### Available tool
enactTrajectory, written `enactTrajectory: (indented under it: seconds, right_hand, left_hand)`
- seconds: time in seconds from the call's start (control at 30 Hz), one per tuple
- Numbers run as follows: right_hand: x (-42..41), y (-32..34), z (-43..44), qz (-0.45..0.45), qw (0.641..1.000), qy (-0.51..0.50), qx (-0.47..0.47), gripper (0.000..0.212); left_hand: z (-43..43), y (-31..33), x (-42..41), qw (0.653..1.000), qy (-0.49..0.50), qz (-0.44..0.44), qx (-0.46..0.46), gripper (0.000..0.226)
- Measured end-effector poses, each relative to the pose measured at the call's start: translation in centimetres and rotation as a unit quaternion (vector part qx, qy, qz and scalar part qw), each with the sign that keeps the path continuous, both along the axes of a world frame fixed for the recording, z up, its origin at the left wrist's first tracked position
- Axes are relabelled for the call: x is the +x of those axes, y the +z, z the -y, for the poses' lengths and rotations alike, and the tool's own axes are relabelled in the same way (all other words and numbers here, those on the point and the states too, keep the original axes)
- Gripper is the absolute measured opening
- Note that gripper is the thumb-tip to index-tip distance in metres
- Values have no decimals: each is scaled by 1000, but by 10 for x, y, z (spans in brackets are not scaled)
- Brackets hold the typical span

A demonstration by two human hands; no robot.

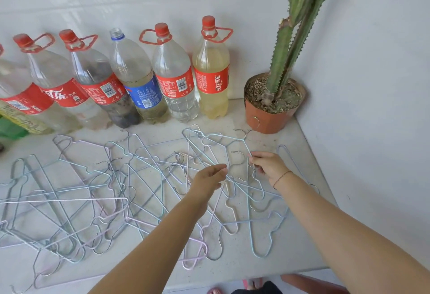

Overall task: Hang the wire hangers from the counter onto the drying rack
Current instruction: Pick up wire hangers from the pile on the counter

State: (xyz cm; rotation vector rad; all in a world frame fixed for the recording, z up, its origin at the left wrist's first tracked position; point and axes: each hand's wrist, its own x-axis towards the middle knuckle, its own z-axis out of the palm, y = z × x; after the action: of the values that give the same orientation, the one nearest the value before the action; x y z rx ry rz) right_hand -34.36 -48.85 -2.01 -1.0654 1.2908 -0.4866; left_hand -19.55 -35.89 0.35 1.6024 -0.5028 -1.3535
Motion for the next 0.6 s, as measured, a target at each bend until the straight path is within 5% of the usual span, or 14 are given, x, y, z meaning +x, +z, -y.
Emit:
enactTrajectory:
  seconds: [0.43,0.6]
  right_hand:
    - [-7,52,-29,144,986,74,-31,20]
    - [-22,62,-57,192,978,81,-23,14]
  left_hand:
    - [35,34,-25,996,23,-32,-80,23]
    - [13,51,-38,992,69,-44,-94,6]
